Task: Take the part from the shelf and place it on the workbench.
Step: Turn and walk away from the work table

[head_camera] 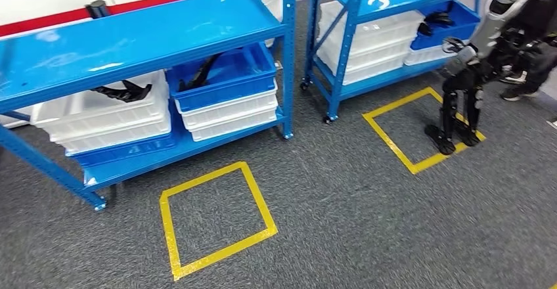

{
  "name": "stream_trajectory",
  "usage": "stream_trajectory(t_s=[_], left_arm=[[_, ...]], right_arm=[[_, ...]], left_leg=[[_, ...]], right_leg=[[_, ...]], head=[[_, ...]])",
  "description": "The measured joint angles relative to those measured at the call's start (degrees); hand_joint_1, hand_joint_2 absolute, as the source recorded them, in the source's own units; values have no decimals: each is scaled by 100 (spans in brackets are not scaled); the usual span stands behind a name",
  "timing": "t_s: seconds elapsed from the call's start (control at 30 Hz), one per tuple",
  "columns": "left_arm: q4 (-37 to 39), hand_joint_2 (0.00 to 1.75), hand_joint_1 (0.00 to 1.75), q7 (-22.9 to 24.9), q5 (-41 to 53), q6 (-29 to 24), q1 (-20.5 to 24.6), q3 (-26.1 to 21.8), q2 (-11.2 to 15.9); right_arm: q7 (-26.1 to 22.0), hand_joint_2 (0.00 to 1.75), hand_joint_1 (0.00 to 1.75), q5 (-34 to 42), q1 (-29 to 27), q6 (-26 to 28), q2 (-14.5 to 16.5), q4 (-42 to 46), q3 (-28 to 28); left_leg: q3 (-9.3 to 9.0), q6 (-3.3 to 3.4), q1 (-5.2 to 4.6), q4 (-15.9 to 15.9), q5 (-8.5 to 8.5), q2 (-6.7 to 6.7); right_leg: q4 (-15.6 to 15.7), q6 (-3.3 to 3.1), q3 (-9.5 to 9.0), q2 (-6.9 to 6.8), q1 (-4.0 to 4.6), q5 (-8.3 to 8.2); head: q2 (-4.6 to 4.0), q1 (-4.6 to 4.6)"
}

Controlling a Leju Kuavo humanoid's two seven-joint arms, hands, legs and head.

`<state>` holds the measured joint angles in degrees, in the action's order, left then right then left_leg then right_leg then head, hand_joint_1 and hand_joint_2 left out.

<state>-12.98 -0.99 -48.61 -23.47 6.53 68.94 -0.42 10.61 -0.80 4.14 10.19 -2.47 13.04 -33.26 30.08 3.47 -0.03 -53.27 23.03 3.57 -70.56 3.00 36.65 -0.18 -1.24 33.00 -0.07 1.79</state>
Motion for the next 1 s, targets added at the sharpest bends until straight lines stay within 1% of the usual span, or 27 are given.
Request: stream_trajectory(t_s=[0.03,0.07,0.1,0.13,0.17,0.2,0.23,0.27,0.3,0.33,0.37,0.4,0.43,0.47,0.5,0.53,0.57,0.6,0.63,0.67,0.7,0.73,0.77,0.87,0.9,1.0], left_arm=[[0,175,0,-4,0,0,-10,0,-11],[1,175,0,3,0,0,-16,0,-16],[1,175,0,18,0,1,-15,0,-20],[1,175,0,40,0,2,-10,0,-23],[1,175,0,69,0,3,-7,0,-25],[0,175,0,97,0,4,-8,0,-26],[0,175,0,127,0,8,-16,0,-26],[0,175,0,158,0,13,-27,1,-31],[0,175,0,187,0,18,-34,1,-35],[0,175,0,213,0,24,-34,1,-40],[0,175,0,230,-1,28,-27,1,-45],[0,175,0,242,-1,30,-16,1,-47],[0,175,0,248,-4,32,-10,0,-49],[0,175,0,251,-8,32,-7,0,-51],[0,175,0,254,-12,33,-4,0,-54],[0,175,0,256,-16,34,-2,0,-55],[0,131,0,261,-17,36,1,0,-55],[0,87,0,269,-17,38,2,0,-55],[0,44,0,277,-17,38,1,0,-57],[0,0,0,281,-17,37,0,0,-59],[0,0,0,284,-19,33,-3,0,-61],[0,0,0,281,-20,28,-8,0,-63],[0,0,0,278,-22,23,-16,0,-69],[2,0,0,249,-24,7,-28,0,-84],[2,0,0,238,-27,2,-26,0,-84],[2,0,0,223,-51,0,-18,0,-92]], right_arm=[[-15,0,0,-7,-8,5,-5,0,-10],[-26,0,0,-14,-10,8,-11,-1,-17],[-35,0,0,-19,-12,11,-16,-1,-22],[-43,0,0,-23,-11,16,-19,-1,-29],[-48,0,0,-25,-9,21,-20,-2,-39],[-51,0,0,-25,-4,25,-20,-2,-50],[-55,0,0,-25,0,31,-19,-1,-62],[-58,0,0,-24,3,37,-23,0,-71],[-61,0,0,-24,6,45,-28,0,-79],[-63,0,0,-24,5,53,-32,1,-87],[-63,0,0,-24,2,58,-36,1,-92],[-63,0,0,-24,-3,61,-36,1,-97],[-61,0,0,-23,-7,61,-36,1,-100],[-56,0,0,-22,-10,61,-37,1,-101],[-51,0,0,-21,-9,61,-37,1,-102],[-47,0,0,-21,-6,61,-37,1,-103],[-45,0,0,-21,-2,61,-37,1,-103],[-44,0,0,-21,2,62,-35,1,-104],[-44,0,0,-22,7,70,-35,1,-105],[-41,44,0,-26,12,92,-35,1,-105],[-32,87,0,-31,20,137,-35,1,-107],[-9,131,0,-36,33,210,-36,1,-108],[38,175,0,-39,41,312,-36,1,-109],[274,44,0,-14,62,620,-34,1,-112],[298,0,0,12,71,682,-32,1,-113],[102,0,0,105,77,726,-29,1,-113]], left_leg=[[-10,-22,13,-17,17,104],[-8,-56,27,-48,42,190],[10,-97,31,-98,80,277],[36,-133,29,-139,110,342],[63,-161,31,-167,133,398],[82,-182,37,-176,143,449],[87,-197,56,-174,144,484],[105,-212,66,-215,168,418],[167,-234,67,-352,241,267],[289,-258,66,-606,367,74],[475,-281,59,-967,534,-134],[703,-300,62,-1388,706,-251],[907,-308,66,-1746,823,-296],[1034,-304,67,-1948,853,-311],[1044,-288,65,-1926,777,-322],[922,-258,56,-1659,607,-344],[701,-207,33,-1222,395,-425],[482,-158,0,-799,224,-522],[317,-116,-37,-470,112,-606],[233,-85,-71,-292,69,-665],[226,-72,-94,-252,80,-660],[226,-57,-106,-226,80,-628],[213,-87,-99,-206,55,-603],[165,-171,-67,-153,-31,-562],[166,-151,-69,-153,-25,-557],[172,-114,-73,-155,-2,-561]], right_leg=[[251,19,-60,42,-18,-223],[653,45,-206,166,-52,-456],[1020,56,-349,301,-79,-628],[1249,49,-440,401,-97,-709],[1352,26,-480,459,-98,-718],[1353,-19,-485,417,-76,-700],[1355,-66,-488,338,-69,-701],[1359,-107,-499,273,-64,-698],[1363,-147,-512,198,-61,-694],[1368,-178,-523,123,-59,-689],[1368,-199,-533,51,-45,-677],[1368,-213,-538,-33,-32,-663],[1367,-219,-544,-119,-22,-650],[1367,-222,-552,-205,-13,-635],[1367,-221,-566,-288,-4,-619],[1368,-218,-589,-365,6,-602],[1370,-211,-619,-432,14,-583],[1374,-196,-650,-486,23,-561],[1381,-172,-677,-525,28,-540],[1387,-143,-700,-556,28,-523],[1400,-113,-718,-585,25,-512],[1421,-82,-741,-617,20,-509],[1445,-93,-765,-639,28,-513],[1503,-252,-800,-651,65,-541],[1518,-269,-803,-650,64,-551],[1565,-214,-818,-641,63,-570]], head=[[0,1],[0,1],[0,1],[0,-1],[0,-3],[0,-5],[0,-6],[0,-8],[0,-13],[0,-19],[0,-26],[0,-30],[0,-30],[0,-30],[0,-30],[-1,-30],[-1,-30],[-1,-28],[-1,-27],[0,-26],[-1,-24],[-1,-26],[-1,-25],[-1,-10],[-1,-6],[0,-5]])
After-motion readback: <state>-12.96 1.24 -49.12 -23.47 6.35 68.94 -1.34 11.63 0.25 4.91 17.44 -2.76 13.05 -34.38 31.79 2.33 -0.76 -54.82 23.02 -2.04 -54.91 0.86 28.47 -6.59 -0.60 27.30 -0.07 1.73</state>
